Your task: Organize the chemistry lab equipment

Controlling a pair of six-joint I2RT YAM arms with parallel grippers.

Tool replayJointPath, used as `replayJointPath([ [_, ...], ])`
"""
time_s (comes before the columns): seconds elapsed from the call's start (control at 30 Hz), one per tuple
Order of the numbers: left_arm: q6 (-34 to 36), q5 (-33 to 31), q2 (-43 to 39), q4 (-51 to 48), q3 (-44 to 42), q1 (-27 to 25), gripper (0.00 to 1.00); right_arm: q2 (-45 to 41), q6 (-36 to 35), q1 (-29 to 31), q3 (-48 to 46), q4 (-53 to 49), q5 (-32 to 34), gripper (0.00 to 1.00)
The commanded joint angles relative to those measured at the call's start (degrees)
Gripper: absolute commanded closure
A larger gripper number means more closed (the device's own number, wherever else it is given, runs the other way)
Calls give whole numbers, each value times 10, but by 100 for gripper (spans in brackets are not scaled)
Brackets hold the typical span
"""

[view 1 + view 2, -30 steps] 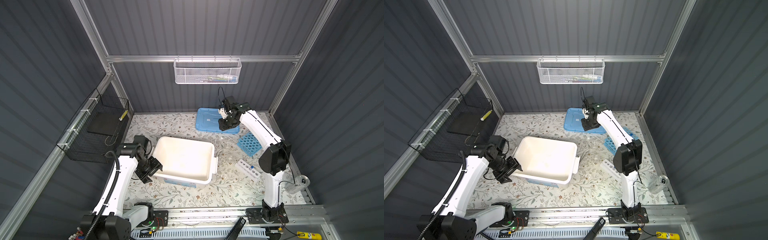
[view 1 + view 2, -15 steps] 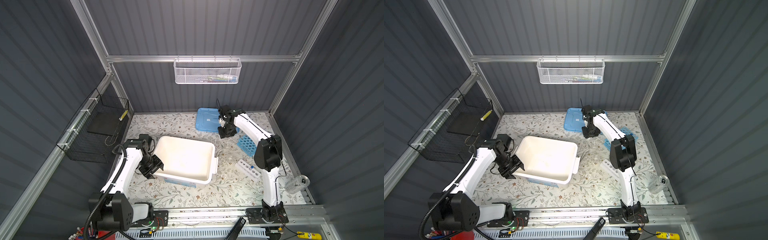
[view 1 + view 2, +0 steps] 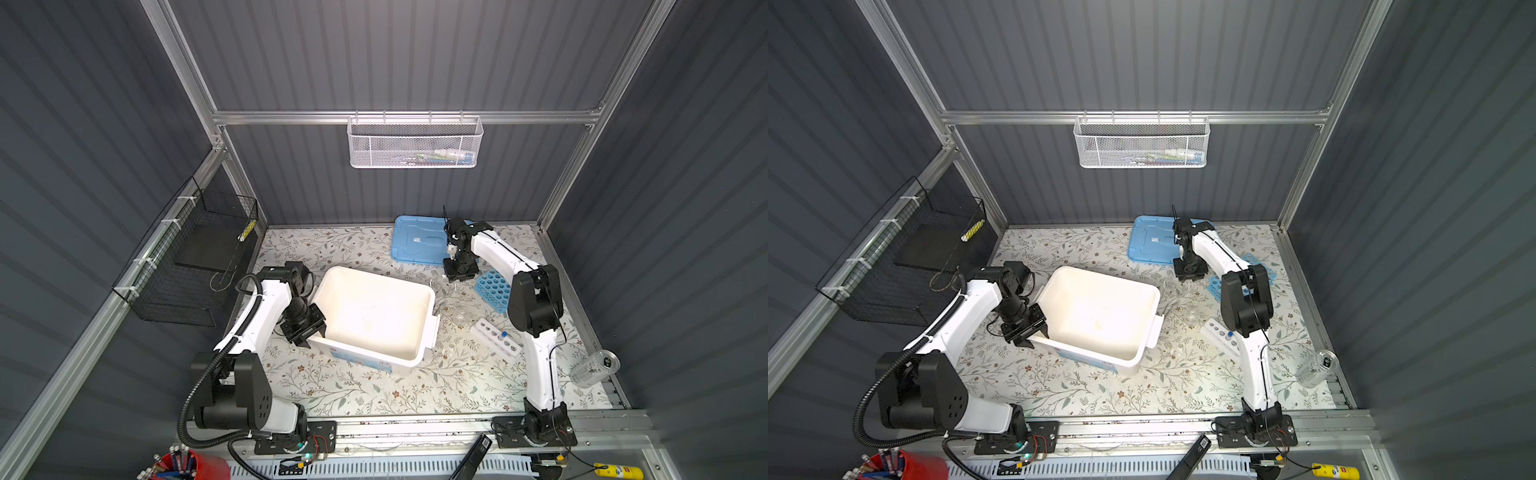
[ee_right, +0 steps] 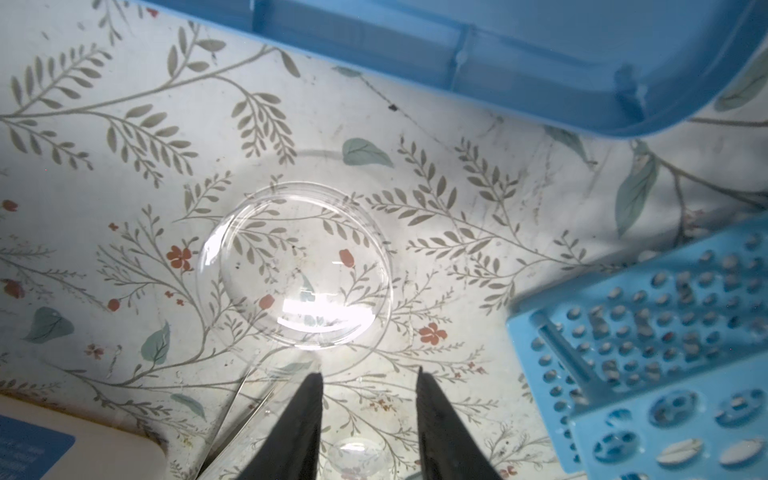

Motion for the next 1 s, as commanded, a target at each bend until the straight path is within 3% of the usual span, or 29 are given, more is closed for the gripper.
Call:
replayJointPath([
  [0.0,27,-2,21,-9,19,4,57,17,4,-4,-3,2,6,61],
  [0.53,90,-8,72,-32,66,23,62,85,7,-13,53,-2,-6,67],
  [0.97,138,-23,103,-34,114,22,65,91,15,-14,29,10,-19,73],
])
